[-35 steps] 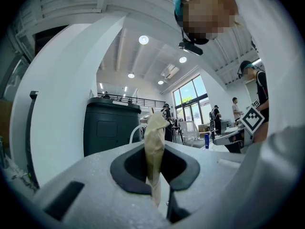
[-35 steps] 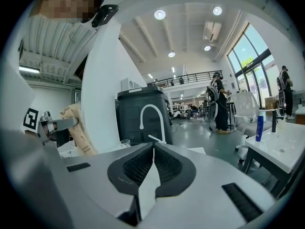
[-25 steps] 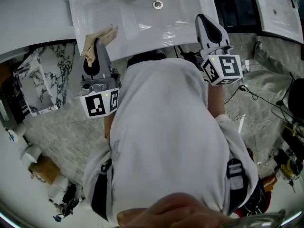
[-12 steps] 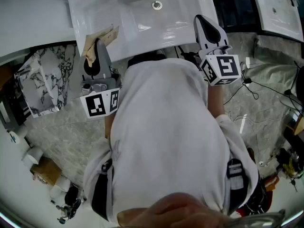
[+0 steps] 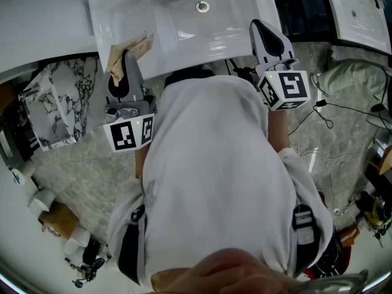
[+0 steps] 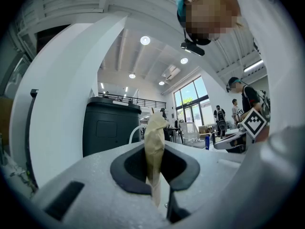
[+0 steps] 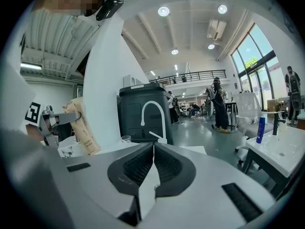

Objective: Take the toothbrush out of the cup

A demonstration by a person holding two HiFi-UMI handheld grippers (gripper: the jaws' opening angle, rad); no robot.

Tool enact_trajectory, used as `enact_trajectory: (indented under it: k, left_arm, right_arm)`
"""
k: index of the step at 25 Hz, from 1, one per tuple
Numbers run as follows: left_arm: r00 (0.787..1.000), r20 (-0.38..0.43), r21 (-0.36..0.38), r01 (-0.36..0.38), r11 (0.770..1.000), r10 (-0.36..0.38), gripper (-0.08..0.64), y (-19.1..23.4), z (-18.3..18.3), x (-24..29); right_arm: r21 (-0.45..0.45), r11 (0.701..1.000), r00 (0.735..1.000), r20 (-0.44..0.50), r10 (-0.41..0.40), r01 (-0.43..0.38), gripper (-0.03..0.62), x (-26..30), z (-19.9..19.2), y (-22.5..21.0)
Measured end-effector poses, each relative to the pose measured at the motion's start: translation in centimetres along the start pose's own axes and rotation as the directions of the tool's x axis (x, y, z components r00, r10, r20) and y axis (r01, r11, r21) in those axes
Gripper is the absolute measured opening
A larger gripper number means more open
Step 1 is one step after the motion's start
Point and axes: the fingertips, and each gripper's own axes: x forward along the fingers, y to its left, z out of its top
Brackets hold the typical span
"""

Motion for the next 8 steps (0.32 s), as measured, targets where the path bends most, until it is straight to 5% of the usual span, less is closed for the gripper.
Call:
enact_trajectory:
  k: [8]
  left_arm:
    - [1.000, 0.000, -0.003, 0.000, 1.000, 0.000, 0.029, -0.15, 0.14, -0.11]
  right_arm:
    - [-0.006, 1.000, 1.000, -0.005, 0.006, -0.006, 0.017, -0.14, -0.02, 0.13]
